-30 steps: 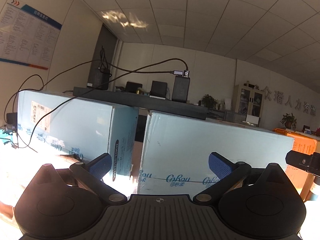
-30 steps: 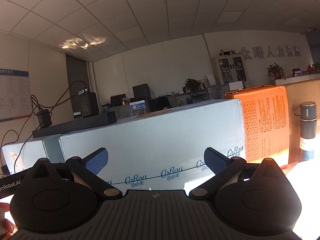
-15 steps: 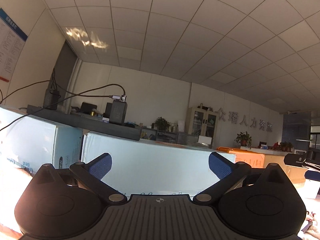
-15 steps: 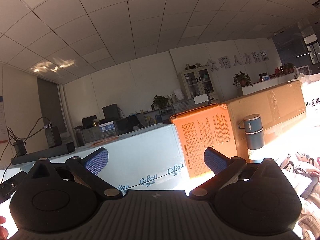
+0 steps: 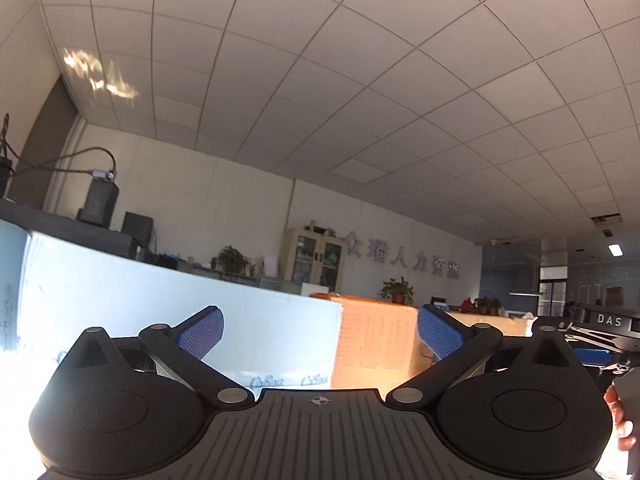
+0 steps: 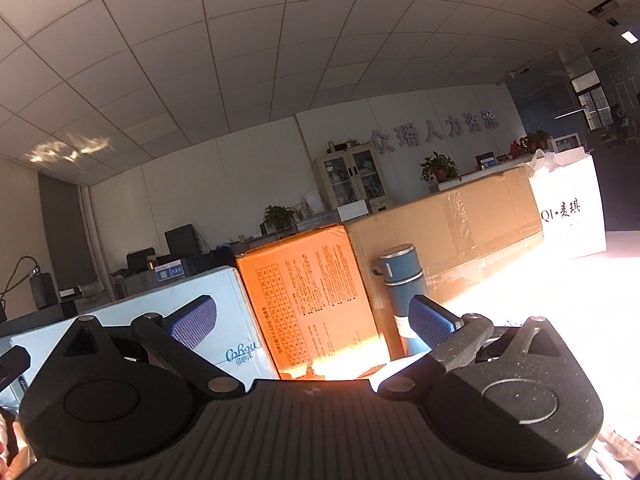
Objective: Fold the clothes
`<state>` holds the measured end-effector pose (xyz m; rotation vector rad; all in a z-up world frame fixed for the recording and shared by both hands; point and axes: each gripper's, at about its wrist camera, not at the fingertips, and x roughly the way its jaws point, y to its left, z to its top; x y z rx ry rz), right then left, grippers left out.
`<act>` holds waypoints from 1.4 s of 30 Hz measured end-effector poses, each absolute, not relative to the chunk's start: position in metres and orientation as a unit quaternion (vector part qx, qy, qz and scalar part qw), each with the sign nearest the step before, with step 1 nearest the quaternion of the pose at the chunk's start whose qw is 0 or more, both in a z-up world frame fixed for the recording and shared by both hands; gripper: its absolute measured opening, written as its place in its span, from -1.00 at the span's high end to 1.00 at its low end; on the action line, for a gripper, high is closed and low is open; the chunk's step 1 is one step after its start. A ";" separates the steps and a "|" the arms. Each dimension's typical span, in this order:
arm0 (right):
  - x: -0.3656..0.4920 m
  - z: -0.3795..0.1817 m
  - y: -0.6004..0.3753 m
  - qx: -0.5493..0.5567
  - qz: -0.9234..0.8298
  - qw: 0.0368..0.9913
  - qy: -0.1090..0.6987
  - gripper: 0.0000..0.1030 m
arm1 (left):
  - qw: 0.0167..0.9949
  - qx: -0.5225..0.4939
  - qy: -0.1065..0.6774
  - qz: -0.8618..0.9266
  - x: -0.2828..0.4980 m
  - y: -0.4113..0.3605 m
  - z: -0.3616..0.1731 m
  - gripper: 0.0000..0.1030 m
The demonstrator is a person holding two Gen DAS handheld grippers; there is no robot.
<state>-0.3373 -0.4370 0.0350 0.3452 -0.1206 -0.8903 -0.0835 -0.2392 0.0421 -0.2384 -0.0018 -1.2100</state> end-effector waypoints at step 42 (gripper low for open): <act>-0.395 -0.128 -0.639 0.532 -0.351 0.768 -0.059 -0.95 | 0.572 -0.133 0.447 -0.675 -0.085 -0.485 -0.113 -1.00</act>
